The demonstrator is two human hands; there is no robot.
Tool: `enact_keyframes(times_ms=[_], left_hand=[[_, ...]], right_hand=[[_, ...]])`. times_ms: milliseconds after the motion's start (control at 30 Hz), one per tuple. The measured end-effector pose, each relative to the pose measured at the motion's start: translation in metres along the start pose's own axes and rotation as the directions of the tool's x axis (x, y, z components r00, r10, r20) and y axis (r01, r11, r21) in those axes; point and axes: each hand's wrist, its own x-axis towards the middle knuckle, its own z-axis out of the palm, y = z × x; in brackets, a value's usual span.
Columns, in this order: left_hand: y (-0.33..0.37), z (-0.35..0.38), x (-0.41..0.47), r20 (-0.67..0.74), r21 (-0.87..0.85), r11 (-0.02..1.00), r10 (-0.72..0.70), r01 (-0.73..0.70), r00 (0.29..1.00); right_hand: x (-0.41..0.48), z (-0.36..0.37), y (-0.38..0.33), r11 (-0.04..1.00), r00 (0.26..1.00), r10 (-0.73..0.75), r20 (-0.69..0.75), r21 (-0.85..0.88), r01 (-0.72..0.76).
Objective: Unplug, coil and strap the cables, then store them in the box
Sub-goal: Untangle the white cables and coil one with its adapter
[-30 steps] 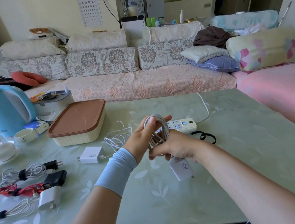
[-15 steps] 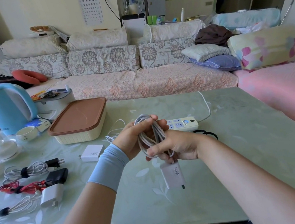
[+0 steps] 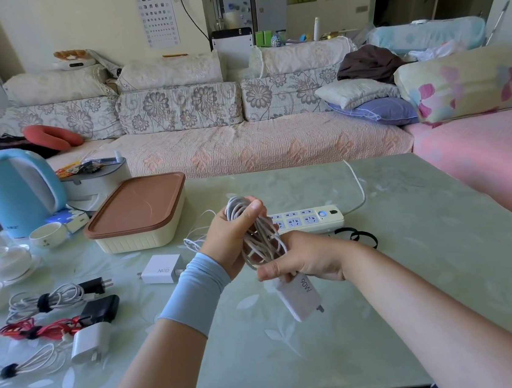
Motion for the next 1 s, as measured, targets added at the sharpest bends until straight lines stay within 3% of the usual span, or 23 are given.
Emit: enact_keyframes(times_ms=[167, 300, 400, 500, 567, 667, 833, 1000], left_hand=[[-0.005, 0.013, 0.000, -0.030, 0.088, 0.993, 0.076, -0.073, 0.997], [-0.008, 0.019, 0.002, 0.011, 0.355, 0.924, 0.147, -0.142, 0.989], [-0.005, 0.017, 0.003, 0.014, 0.412, 0.899, 0.155, -0.147, 0.988], [-0.002, 0.010, 0.003, 0.079, 0.296, 0.951, 0.063, -0.084, 0.995], [-0.004, 0.002, 0.002, 0.143, 0.214, 0.976, -0.081, 0.049, 0.986], [-0.012, 0.001, -0.006, 0.220, 0.296, 0.932, -0.281, 0.211, 0.934], [-0.016, 0.008, -0.008, 0.148, 0.213, 0.944, -0.285, 0.251, 0.947], [-0.016, 0.006, 0.002, 0.027, 0.161, 0.915, -0.379, 0.370, 0.925]], right_hand=[[-0.002, -0.005, -0.003, 0.974, 0.991, -0.015, 0.135, 0.225, -0.016], [-0.002, 0.006, -0.006, 0.991, 0.994, 0.082, -0.066, -0.105, -0.089], [0.002, 0.011, -0.006, 0.987, 0.980, 0.136, -0.148, -0.067, -0.147], [0.005, 0.010, -0.006, 0.978, 0.961, 0.174, -0.215, -0.076, -0.195], [0.005, 0.009, -0.006, 0.981, 0.959, 0.178, -0.222, -0.039, -0.191], [0.005, 0.010, -0.006, 0.988, 0.976, 0.130, -0.177, 0.110, -0.112], [0.007, 0.011, -0.004, 0.987, 0.989, 0.119, -0.085, 0.119, -0.108], [0.002, 0.000, 0.008, 0.975, 0.990, 0.133, 0.049, 0.175, -0.139]])
